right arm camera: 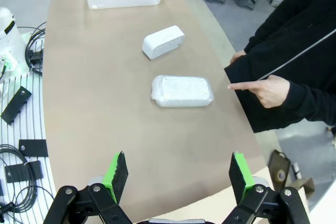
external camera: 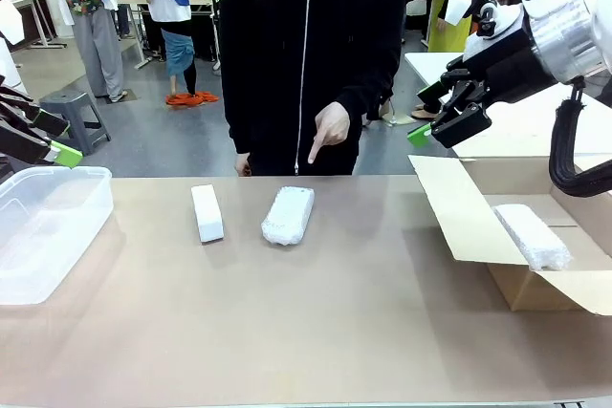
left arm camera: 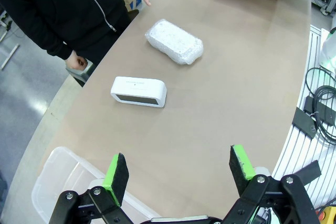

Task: Separate and place wrapped and unwrapped clocks.
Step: Pick up the Digital clock indicated by the person.

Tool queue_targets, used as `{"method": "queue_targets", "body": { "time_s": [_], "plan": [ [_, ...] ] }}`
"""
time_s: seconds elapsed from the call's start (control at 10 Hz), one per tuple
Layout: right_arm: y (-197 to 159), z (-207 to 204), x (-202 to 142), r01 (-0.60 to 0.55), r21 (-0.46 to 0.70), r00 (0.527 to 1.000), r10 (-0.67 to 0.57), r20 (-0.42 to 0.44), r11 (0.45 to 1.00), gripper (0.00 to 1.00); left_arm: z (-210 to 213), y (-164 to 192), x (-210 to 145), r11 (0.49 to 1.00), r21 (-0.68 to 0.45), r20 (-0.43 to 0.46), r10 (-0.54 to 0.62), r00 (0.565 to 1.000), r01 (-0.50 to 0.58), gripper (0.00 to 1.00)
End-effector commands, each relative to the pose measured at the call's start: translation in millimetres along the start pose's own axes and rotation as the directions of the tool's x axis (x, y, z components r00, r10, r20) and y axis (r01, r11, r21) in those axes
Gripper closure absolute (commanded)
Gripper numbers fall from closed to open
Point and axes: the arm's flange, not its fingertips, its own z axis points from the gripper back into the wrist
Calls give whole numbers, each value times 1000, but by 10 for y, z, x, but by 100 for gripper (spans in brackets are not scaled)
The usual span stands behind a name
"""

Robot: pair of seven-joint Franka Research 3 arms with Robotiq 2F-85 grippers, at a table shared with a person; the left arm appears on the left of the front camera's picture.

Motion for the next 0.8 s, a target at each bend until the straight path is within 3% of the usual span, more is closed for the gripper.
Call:
{"method": "queue_targets", "body": {
  "time_s": [0.0,0.7],
  "plan": [
    [0,-4,-19,-7,5,1000,7,1,1000,0,-8,5,-7,1000,-14,10,-1,1000,1,0],
    [0,-4,-19,-7,5,1000,7,1,1000,0,-8,5,-7,1000,-14,10,-1,1000,1,0]
  ]
}}
